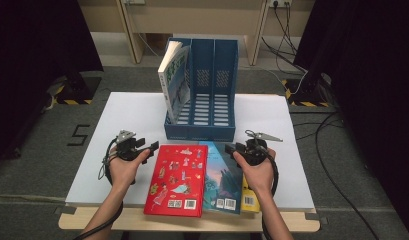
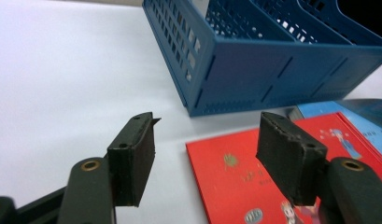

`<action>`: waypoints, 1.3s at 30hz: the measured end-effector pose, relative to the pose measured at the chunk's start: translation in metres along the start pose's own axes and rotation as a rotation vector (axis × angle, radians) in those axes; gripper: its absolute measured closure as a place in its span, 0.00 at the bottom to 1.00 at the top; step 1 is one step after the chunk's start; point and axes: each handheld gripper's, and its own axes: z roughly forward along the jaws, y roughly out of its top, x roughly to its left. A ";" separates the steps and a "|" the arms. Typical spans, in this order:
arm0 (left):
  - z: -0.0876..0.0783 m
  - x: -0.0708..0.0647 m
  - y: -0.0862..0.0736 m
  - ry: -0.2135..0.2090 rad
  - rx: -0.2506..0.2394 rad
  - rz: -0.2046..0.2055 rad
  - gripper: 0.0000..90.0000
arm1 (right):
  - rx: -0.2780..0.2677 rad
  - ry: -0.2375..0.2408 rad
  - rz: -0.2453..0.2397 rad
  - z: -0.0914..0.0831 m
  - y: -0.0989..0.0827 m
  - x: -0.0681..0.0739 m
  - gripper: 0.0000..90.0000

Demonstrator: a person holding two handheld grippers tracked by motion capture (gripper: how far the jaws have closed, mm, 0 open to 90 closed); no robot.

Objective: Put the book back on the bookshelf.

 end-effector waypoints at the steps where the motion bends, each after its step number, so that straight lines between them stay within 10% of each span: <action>1: -0.001 0.000 -0.002 -0.003 0.009 0.002 0.40 | -0.001 0.003 -0.005 0.001 0.001 0.001 0.55; 15: -0.006 -0.009 -0.034 -0.053 0.114 -0.013 0.48 | 0.049 0.024 0.000 0.020 0.005 0.009 0.55; 26: -0.006 -0.012 -0.039 -0.036 0.154 0.023 0.70 | 0.107 0.043 -0.002 0.042 0.008 0.018 0.57; 39: -0.001 -0.014 -0.044 -0.036 0.197 0.025 0.72 | 0.196 0.053 0.049 0.076 0.018 0.022 0.57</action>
